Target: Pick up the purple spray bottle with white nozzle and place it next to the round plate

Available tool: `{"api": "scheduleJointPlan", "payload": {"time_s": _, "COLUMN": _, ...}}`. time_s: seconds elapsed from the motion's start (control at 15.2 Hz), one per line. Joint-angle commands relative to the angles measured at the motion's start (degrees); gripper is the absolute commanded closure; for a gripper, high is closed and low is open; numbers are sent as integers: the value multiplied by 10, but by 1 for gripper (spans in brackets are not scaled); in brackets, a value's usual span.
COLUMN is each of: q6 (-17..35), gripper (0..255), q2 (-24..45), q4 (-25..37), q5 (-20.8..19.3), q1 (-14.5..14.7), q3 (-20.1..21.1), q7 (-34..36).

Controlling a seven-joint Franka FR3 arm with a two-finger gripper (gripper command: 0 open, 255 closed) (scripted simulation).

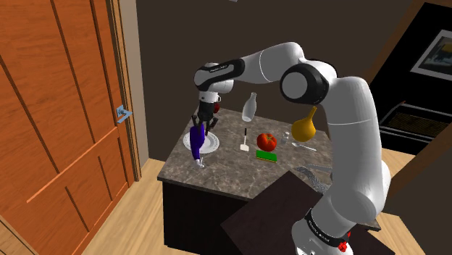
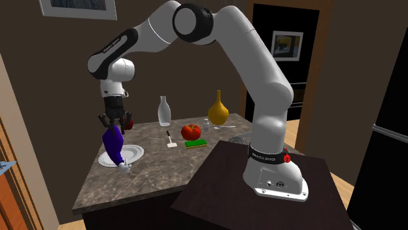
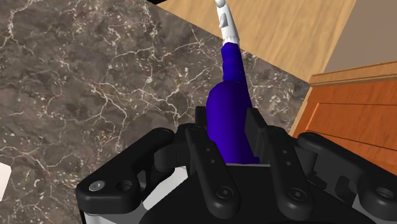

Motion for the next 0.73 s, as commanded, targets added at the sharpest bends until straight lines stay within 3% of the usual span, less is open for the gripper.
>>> {"api": "scheduleJointPlan", "payload": {"time_s": 0.0, "q6": 11, "gripper": 255, "q2": 8, "q4": -2, "q5": 1, "q1": 0, "q3": 0, "q7": -2}}
{"api": "scheduleJointPlan", "payload": {"time_s": 0.66, "q6": 60, "gripper": 255, "q2": 54, "q4": -7, "q5": 6, "q1": 0, "q3": 3, "q7": -15}}
